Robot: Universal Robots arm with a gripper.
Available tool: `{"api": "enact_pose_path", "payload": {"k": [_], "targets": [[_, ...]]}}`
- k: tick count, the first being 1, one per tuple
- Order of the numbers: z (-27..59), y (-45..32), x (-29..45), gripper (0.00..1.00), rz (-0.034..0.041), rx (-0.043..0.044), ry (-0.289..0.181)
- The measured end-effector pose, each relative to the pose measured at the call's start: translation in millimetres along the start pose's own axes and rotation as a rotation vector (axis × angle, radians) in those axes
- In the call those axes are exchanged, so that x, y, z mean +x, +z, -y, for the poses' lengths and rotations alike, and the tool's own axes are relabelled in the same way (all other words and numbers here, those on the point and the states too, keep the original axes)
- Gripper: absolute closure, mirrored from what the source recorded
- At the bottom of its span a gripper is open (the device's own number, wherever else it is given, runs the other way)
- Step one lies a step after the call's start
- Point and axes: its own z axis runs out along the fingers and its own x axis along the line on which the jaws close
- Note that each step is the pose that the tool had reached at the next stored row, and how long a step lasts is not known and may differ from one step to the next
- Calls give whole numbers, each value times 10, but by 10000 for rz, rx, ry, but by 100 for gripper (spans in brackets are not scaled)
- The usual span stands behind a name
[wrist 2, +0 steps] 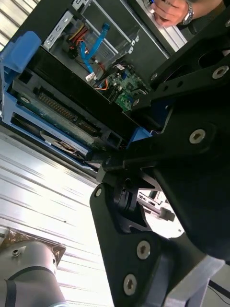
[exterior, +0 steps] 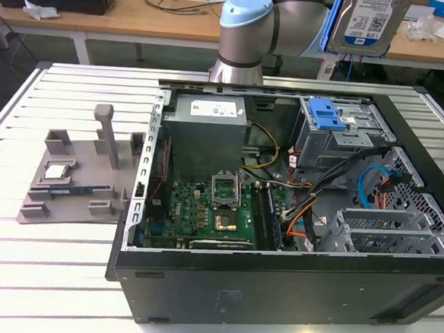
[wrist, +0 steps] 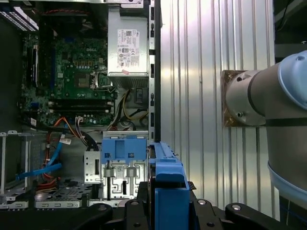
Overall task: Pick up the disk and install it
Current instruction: 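Pick up the disk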
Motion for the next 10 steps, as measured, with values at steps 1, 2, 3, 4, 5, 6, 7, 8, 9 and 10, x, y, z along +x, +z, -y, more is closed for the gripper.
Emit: {"api": "enact_pose_path", "payload": {"k": [1, 2, 3, 4, 5, 6, 7, 8, 9, 10], "targets": [[0, 0, 0, 63, 0, 0, 1], [0, 0, 0, 63, 0, 0, 1], [0, 0, 1, 63, -1, 0, 1], [0, 0, 1, 63, 0, 0, 1], [0, 0, 1, 63, 0, 0, 0], [0, 0, 4, 63, -1, 0, 1], [0, -1, 11, 63, -1, 0, 1], [0, -1, 19, 63, 0, 0, 2], [0, -2, 39, 63, -1, 0, 1], [0, -2, 65, 63, -1, 0, 1]]}}
